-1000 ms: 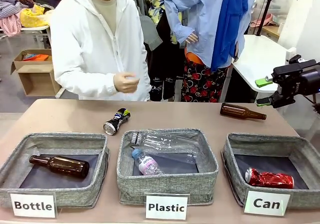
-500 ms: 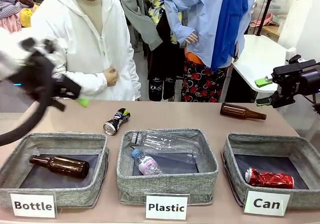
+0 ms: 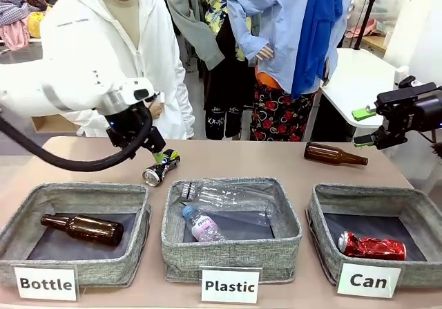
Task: Sort the can waste into the basket.
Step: Pick up the can waste from the table and place it in the right Fabric basket.
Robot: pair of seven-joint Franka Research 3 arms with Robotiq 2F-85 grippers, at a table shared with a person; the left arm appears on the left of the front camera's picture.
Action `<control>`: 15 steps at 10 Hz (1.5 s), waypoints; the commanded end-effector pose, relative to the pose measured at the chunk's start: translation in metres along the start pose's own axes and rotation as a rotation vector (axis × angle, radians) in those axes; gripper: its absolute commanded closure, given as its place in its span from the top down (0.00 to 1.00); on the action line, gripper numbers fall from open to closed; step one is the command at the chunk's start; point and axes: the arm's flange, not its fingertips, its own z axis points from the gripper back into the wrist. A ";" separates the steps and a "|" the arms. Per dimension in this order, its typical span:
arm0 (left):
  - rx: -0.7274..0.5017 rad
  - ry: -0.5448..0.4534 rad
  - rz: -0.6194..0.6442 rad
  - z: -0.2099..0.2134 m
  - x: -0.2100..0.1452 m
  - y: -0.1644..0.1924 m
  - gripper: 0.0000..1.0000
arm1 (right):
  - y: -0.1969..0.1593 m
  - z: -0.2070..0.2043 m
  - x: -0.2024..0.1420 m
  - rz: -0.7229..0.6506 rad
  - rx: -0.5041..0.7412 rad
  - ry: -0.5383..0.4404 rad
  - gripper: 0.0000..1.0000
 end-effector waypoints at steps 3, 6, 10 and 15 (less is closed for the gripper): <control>-0.015 -0.053 -0.009 0.019 -0.015 -0.005 1.00 | 0.000 0.003 0.001 0.021 -0.010 -0.004 1.00; 0.000 -0.094 -0.008 0.009 0.003 -0.003 1.00 | 0.000 0.003 0.001 0.021 -0.010 -0.004 1.00; -0.005 -0.129 -0.071 -0.037 0.043 0.010 1.00 | 0.000 0.003 0.001 0.021 -0.010 -0.004 1.00; 0.059 -0.045 -0.027 -0.092 0.065 0.024 1.00 | 0.000 0.003 0.001 0.021 -0.010 -0.004 1.00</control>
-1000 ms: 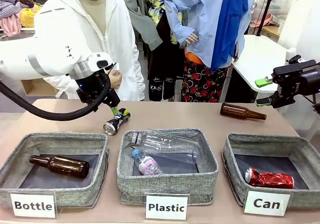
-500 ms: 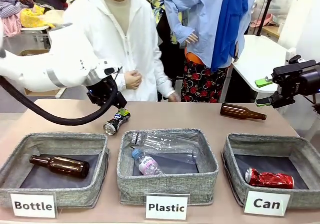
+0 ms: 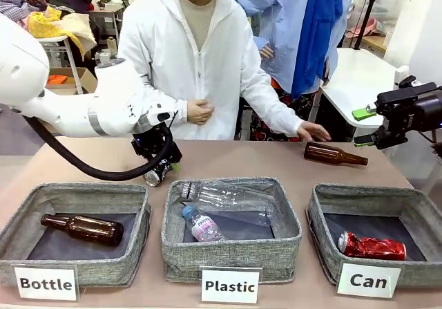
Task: Sort the can waste into the basket.
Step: Pick up the can waste from the table and place it in the right Fabric basket.
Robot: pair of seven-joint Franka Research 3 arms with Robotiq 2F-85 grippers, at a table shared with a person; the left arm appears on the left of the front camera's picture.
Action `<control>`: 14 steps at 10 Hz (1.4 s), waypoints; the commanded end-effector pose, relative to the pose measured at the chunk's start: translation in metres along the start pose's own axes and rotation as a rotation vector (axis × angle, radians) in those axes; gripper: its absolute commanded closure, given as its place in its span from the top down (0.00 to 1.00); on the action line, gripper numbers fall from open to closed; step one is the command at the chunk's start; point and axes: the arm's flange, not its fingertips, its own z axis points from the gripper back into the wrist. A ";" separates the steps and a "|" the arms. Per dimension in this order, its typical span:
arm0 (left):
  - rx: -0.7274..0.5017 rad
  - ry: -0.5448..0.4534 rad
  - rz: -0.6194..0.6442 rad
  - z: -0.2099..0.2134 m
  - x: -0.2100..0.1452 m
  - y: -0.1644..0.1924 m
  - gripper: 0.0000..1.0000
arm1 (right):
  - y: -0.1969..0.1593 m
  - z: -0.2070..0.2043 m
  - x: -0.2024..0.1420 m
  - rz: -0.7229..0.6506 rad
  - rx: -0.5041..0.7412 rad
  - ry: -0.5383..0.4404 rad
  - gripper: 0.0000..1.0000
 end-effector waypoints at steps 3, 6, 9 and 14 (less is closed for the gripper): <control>0.044 0.043 0.013 -0.006 0.006 0.006 0.40 | 0.000 0.002 0.001 0.021 -0.010 -0.004 1.00; 0.062 0.034 0.009 -0.002 0.002 0.007 0.35 | 0.000 0.002 0.001 0.021 -0.010 -0.004 1.00; 0.073 0.021 0.004 0.008 -0.005 0.010 0.00 | 0.000 0.002 0.001 0.021 -0.010 -0.004 1.00; -0.063 -0.053 -0.285 0.169 -0.089 0.025 0.00 | 0.000 0.002 0.001 0.021 -0.010 -0.004 1.00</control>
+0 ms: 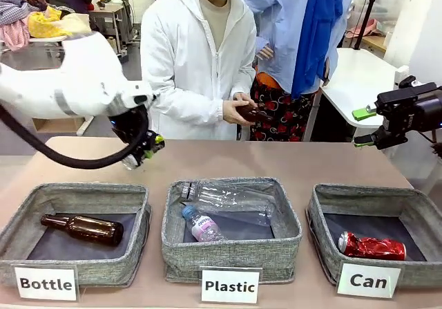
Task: Sort the can waste into the basket.
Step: Pick up the can waste from the table and place it in the right Fabric basket.
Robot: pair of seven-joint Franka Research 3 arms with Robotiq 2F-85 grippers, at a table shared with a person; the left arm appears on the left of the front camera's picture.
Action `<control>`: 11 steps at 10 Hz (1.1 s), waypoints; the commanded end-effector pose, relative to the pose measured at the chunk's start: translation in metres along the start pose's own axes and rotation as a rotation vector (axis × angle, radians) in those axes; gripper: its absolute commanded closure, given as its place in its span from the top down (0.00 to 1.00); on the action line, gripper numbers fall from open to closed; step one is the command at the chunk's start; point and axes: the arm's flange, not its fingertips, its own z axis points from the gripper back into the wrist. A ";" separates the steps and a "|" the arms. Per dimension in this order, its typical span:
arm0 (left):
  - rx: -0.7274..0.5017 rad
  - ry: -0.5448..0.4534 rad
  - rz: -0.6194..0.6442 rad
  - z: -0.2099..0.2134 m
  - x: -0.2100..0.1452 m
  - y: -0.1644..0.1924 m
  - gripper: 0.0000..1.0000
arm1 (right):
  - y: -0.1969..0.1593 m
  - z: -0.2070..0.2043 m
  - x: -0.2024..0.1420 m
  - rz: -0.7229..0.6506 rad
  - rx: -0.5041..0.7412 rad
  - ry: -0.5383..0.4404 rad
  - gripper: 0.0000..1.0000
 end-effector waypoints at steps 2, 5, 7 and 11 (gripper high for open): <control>-0.189 0.000 -0.427 0.116 -0.096 -0.021 0.00 | 0.000 0.002 0.001 0.021 -0.010 -0.003 1.00; -0.112 -0.192 -0.339 0.155 -0.170 -0.026 0.00 | 0.000 0.002 0.001 0.021 -0.010 -0.003 1.00; -0.189 -0.096 -0.525 0.163 -0.158 -0.037 0.37 | 0.000 0.002 0.001 0.021 -0.010 -0.003 1.00; -0.656 -0.306 -0.932 0.258 -0.207 0.065 0.37 | 0.000 0.002 0.001 0.021 -0.010 -0.003 1.00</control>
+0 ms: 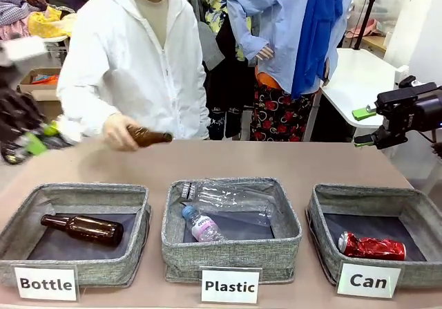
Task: Sort the can waste into the basket.
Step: Pick up the can waste from the table and place it in the right Fabric basket.
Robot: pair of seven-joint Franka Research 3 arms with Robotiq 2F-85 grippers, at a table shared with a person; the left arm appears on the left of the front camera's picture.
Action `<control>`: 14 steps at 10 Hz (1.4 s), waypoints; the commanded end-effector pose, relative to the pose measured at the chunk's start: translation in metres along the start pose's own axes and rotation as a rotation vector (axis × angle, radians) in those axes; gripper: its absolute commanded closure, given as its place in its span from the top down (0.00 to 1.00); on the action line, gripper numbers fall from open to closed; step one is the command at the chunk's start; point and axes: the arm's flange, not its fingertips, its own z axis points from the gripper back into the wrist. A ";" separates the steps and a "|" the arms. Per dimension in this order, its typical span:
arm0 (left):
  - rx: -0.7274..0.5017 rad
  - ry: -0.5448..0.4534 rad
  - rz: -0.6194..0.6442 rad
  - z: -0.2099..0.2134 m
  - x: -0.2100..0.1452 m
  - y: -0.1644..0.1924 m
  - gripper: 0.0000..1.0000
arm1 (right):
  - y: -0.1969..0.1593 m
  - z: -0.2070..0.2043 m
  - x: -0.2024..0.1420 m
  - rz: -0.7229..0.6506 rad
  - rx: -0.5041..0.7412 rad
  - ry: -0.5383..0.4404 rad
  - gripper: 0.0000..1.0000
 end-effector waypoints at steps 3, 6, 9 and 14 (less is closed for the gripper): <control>-0.019 -0.290 -0.184 0.115 -0.093 -0.066 0.37 | 0.000 0.002 0.001 0.021 -0.009 -0.003 1.00; 0.119 -0.381 -0.198 0.103 -0.129 -0.112 0.37 | 0.000 0.002 0.001 0.021 -0.009 -0.003 1.00; 0.128 -0.386 -0.149 0.096 -0.128 -0.107 0.37 | 0.000 0.002 0.001 0.021 -0.009 -0.003 1.00; 0.116 -0.281 0.103 0.011 0.019 -0.033 0.37 | 0.075 0.048 -0.030 0.167 -0.235 0.034 1.00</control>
